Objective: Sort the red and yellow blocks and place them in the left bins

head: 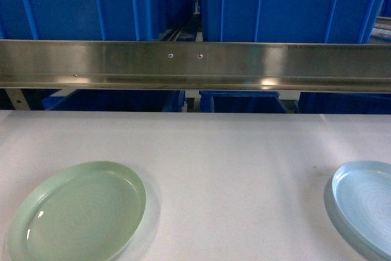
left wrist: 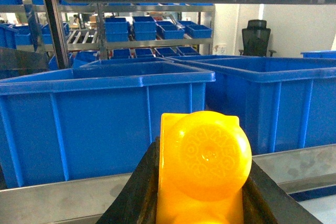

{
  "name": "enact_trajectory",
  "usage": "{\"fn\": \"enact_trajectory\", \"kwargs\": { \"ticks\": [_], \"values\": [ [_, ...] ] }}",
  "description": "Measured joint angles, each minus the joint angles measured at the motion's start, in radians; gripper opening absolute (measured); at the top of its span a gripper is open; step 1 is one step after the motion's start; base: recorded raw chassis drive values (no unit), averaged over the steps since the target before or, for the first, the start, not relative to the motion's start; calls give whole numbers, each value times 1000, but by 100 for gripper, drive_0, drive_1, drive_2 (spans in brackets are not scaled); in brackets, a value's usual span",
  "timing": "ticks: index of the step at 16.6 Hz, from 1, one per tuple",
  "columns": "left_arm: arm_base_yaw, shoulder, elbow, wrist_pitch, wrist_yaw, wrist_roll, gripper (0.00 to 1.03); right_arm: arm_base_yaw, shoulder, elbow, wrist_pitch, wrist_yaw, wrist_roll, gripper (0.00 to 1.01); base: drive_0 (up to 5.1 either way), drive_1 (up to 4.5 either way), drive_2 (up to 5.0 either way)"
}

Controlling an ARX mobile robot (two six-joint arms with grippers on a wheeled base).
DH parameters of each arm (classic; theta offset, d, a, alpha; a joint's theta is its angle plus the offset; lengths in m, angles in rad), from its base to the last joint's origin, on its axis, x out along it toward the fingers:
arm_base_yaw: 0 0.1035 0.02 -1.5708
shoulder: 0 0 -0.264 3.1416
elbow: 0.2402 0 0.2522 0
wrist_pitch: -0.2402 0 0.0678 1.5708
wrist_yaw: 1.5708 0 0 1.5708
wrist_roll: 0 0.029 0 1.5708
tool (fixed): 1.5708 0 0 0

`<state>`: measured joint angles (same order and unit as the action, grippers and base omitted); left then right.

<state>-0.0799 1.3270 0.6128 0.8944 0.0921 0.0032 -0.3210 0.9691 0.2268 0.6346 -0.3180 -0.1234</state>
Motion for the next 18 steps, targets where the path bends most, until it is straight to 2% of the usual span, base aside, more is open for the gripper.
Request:
{"fn": "enact_trajectory", "kwargs": {
  "ticks": [13, 18],
  "values": [
    [-2, 1, -1, -1, 0, 0, 28, 0, 4, -2, 3, 3, 0, 29, -497, 248, 248],
    [-1, 2, -2, -2, -2, 0, 28, 0, 4, -3, -5, 3, 0, 29, -456, 79, 399]
  ]
}}
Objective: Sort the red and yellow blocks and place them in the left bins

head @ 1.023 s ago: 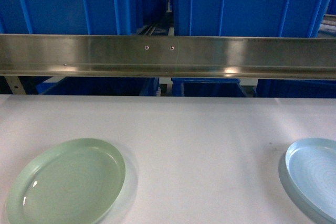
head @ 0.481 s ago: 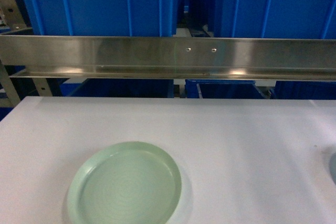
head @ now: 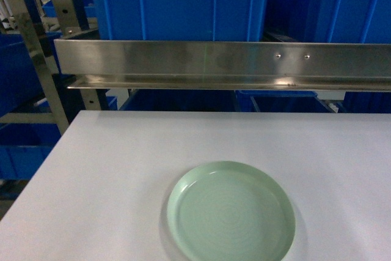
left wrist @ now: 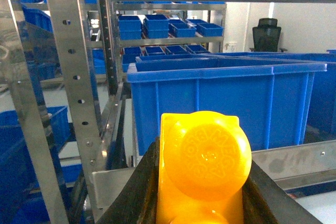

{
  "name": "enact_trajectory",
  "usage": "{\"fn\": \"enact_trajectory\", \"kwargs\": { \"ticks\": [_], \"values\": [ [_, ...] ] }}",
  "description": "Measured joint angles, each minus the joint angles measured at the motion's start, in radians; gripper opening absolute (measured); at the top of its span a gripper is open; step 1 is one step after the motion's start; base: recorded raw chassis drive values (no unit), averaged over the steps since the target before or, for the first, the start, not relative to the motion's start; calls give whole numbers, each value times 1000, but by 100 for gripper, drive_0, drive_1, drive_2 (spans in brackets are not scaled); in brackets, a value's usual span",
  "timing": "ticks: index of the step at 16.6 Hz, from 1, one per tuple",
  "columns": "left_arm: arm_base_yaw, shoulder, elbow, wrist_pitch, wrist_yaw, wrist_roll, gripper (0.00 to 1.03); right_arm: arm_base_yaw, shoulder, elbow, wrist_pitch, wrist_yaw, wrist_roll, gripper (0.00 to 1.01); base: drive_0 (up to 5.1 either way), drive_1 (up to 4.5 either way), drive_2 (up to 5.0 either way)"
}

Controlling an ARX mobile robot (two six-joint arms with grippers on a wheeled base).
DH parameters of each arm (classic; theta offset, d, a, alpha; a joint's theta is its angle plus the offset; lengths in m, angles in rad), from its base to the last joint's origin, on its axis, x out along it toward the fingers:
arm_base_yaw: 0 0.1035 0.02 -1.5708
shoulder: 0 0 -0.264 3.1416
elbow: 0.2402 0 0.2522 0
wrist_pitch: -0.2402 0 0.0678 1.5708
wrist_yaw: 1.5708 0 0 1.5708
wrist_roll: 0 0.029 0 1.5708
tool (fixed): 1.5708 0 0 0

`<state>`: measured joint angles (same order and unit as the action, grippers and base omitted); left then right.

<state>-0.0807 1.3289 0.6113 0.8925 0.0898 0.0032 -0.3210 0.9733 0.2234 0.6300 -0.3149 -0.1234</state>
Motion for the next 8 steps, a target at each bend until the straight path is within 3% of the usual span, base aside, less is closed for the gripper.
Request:
{"fn": "enact_trajectory", "kwargs": {
  "ticks": [5, 8],
  "values": [
    [0, 0, 0, 3, 0, 0, 28, 0, 0, 0, 5, 0, 0, 29, -481, 106, 360],
    [0, 0, 0, 2, 0, 0, 28, 0, 0, 0, 6, 0, 0, 29, -496, 248, 248]
  ]
}}
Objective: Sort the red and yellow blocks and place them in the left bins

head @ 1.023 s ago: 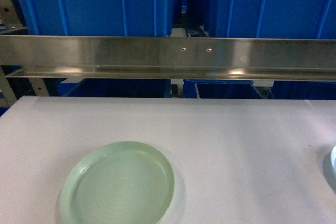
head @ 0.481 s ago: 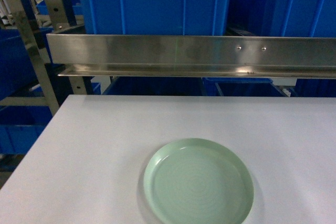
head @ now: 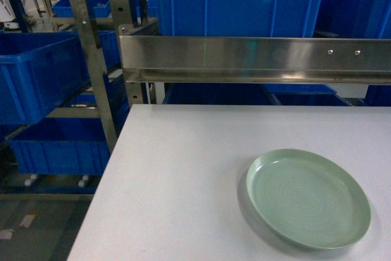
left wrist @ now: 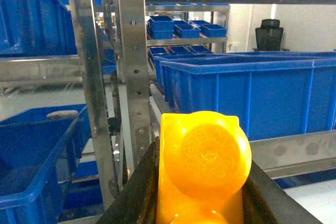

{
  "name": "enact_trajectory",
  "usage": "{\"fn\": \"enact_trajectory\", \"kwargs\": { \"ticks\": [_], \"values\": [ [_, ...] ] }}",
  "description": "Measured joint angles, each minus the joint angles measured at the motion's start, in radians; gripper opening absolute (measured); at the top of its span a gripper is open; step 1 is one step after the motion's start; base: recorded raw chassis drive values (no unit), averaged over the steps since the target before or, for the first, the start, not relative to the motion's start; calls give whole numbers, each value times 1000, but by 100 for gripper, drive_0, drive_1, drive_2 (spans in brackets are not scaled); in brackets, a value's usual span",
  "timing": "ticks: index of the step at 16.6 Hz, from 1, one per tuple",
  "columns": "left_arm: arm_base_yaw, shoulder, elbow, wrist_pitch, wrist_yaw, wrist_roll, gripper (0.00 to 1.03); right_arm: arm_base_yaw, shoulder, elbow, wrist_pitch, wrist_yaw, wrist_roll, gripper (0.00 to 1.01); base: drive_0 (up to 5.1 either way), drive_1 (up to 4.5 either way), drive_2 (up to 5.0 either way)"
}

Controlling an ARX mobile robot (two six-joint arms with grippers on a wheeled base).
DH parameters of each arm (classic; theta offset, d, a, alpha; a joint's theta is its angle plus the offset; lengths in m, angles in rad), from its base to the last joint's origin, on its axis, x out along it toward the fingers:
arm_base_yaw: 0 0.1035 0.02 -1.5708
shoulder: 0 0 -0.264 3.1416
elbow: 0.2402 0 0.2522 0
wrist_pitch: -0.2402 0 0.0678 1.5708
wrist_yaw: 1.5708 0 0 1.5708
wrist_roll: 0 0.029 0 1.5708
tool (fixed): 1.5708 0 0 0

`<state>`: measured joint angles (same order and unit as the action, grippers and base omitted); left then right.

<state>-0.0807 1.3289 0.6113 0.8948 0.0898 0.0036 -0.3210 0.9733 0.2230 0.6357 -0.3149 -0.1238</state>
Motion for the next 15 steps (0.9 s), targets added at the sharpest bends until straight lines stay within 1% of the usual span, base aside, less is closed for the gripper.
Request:
{"fn": "enact_trajectory", "kwargs": {
  "ticks": [15],
  "values": [
    [2, 0, 0, 2, 0, 0, 28, 0, 0, 0, 0, 0, 0, 29, -503, 242, 242]
  ]
}}
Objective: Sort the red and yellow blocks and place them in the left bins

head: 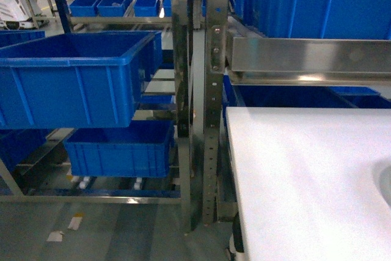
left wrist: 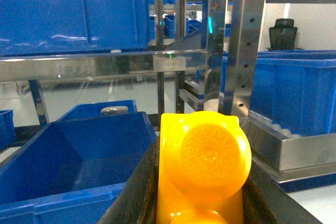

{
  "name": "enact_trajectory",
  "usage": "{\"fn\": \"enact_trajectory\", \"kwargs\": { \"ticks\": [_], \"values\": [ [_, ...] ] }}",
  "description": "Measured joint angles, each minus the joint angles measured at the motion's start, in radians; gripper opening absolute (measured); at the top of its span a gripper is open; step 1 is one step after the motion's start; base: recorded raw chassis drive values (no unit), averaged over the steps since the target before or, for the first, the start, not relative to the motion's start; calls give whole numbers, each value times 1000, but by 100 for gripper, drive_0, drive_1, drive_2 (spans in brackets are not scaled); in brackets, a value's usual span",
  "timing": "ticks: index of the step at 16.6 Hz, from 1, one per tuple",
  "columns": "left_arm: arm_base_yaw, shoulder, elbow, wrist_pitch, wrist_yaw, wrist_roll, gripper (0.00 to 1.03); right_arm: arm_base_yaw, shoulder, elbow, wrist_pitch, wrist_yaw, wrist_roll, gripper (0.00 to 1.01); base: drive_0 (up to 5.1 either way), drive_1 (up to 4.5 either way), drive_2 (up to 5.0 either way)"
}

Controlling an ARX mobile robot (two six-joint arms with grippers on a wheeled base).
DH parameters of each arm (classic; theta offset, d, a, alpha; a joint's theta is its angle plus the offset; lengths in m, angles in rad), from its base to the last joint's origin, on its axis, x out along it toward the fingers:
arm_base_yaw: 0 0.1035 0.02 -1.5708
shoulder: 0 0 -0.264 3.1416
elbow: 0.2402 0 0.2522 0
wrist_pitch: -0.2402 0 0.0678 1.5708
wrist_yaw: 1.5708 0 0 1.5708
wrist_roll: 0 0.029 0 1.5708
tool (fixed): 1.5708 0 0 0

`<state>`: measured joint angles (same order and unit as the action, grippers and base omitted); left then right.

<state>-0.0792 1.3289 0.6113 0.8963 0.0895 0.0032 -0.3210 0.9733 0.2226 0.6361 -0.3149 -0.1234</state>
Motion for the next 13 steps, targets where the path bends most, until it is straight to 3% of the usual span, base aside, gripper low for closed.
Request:
{"fn": "enact_trajectory", "kwargs": {
  "ticks": [13],
  "values": [
    [-1, 0, 0, -1, 0, 0, 28, 0, 0, 0, -3, 0, 0, 28, -497, 248, 248]
  ]
}}
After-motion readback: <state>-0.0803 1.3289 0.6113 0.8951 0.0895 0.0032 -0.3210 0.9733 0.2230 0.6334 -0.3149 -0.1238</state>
